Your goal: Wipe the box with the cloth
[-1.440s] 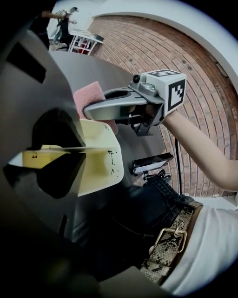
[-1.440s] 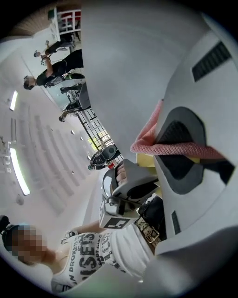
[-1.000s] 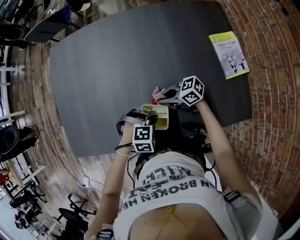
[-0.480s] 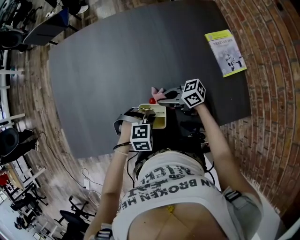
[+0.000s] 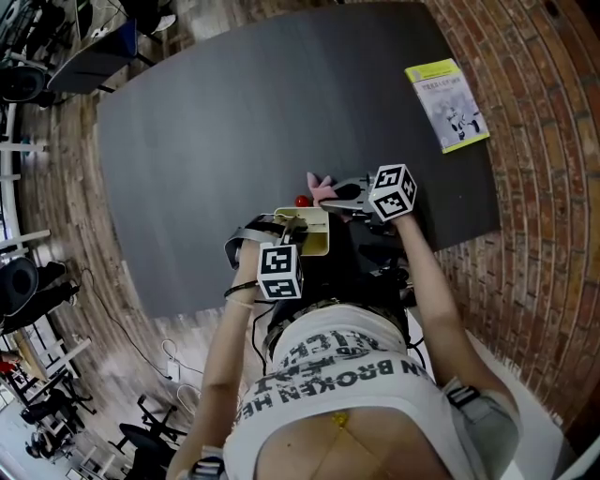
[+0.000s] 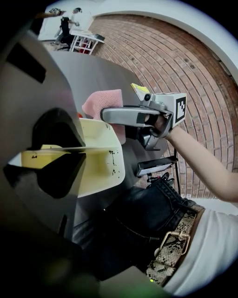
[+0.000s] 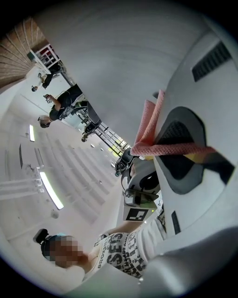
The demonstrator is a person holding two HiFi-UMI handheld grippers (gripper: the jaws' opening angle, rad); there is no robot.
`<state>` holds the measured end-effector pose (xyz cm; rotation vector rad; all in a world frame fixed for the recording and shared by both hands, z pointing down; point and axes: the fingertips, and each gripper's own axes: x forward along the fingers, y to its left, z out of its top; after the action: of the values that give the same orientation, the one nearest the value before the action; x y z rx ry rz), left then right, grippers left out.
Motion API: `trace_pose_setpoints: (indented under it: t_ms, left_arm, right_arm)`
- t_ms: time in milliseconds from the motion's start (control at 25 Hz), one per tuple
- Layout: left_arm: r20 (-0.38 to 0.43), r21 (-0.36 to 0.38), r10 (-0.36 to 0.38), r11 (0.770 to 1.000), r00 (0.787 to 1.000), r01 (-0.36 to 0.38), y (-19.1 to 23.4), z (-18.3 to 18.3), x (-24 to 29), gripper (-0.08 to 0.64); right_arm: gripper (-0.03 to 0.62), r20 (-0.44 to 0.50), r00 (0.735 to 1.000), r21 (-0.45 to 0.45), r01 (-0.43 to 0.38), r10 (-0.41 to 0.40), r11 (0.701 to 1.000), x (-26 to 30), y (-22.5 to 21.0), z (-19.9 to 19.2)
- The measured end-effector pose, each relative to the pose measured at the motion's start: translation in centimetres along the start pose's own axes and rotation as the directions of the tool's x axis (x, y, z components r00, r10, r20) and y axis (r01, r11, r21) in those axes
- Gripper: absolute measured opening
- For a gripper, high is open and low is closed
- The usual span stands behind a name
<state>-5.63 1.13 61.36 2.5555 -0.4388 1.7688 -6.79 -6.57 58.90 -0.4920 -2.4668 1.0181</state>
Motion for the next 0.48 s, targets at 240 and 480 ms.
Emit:
trace_pose_setpoints:
  t_ms: [240,480]
  left_arm:
    - [-0.006,0.013,0.000,1.000,1.000,0.000,-0.1,-0.3,-0.1,0.034]
    - [0.000,0.019,0.010,1.000,1.000,-0.010,0.1,-0.1,-0.1,0.034]
  right_arm:
    - [0.017,-0.044,0.995,-0.059,0.082,-0.085,0.995,-1.1,0.1,-1.5]
    - [0.017,-0.132,0.967,-0.242,0.180,-0.216,0.953,-0.8,0.2,-3.2]
